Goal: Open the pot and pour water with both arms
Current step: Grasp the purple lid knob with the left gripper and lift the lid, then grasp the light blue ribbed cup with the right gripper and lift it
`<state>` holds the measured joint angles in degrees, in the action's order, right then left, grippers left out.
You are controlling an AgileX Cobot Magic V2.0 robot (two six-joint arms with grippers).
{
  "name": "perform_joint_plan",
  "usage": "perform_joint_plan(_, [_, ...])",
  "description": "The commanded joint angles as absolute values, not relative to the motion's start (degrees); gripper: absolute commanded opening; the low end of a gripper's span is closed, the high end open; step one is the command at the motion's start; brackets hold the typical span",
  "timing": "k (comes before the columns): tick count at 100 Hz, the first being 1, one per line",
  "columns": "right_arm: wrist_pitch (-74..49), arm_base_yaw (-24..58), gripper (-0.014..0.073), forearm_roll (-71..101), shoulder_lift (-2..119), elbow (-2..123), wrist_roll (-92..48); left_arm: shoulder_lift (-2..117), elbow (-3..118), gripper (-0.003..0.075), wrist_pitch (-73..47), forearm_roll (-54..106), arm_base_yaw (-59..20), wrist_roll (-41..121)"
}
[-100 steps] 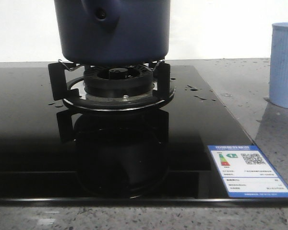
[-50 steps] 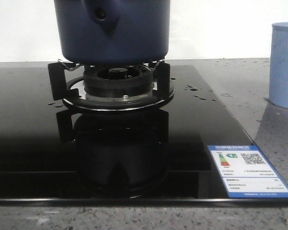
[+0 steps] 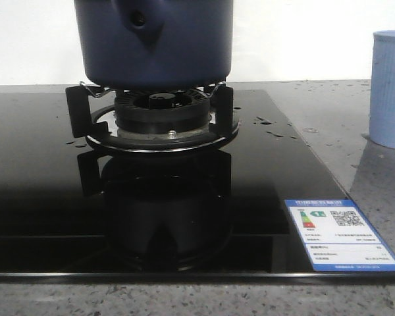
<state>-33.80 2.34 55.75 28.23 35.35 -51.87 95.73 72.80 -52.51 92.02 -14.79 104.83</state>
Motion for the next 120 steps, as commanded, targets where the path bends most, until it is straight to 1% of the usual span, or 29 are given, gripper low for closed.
perform_joint_plan(1, [-30.9, 1.9, 0.0656, 58.0, 29.0, 37.5, -52.7, 94.2, 74.6, 0.0578, -53.5, 96.3, -15.6, 104.8])
perform_joint_plan(6, [-30.9, 1.9, 0.0656, 58.0, 29.0, 37.5, -52.7, 94.3, 74.6, 0.0571, -53.6, 97.4, -15.6, 104.8])
perform_joint_plan(13, [-30.9, 1.9, 0.0656, 58.0, 29.0, 37.5, -52.7, 94.3, 74.6, 0.0540, -53.6, 99.1, -15.8, 104.8])
perform_joint_plan(20, [-30.9, 1.9, 0.0656, 58.0, 29.0, 37.5, -52.7, 94.3, 74.6, 0.0490, -53.6, 100.0, -15.8, 104.8])
perform_joint_plan(39, [-30.9, 1.9, 0.0656, 58.0, 29.0, 37.5, -52.7, 94.3, 74.6, 0.0321, -55.9, 100.4, -15.8, 104.8])
perform_joint_plan(46, [-30.9, 1.9, 0.0656, 58.0, 29.0, 37.5, -52.7, 94.3, 74.6, 0.0280, -56.8, 101.0, -15.8, 104.8])
perform_joint_plan(68, [-28.9, 1.9, 0.0656, 58.0, 29.0, 37.5, -52.7, 91.3, 74.9, 0.0270, -56.8, 103.8, -15.5, 104.8])
perform_joint_plan(85, [-27.2, 1.9, 0.0656, 57.6, 29.0, 37.5, -52.7, 87.4, 74.9, 0.0271, -56.6, 104.4, -13.1, 104.8])
perform_joint_plan(105, [-18.5, 1.9, 0.0656, 50.4, 29.0, 37.3, -52.7, 81.0, 74.9, 0.0272, -56.6, 104.1, -9.5, 103.0])
perform_joint_plan(120, [-13.0, 1.9, 0.0656, 49.2, 29.1, 33.7, -52.7, 76.3, 74.9, 0.0272, -56.6, 102.0, -8.3, 100.2])
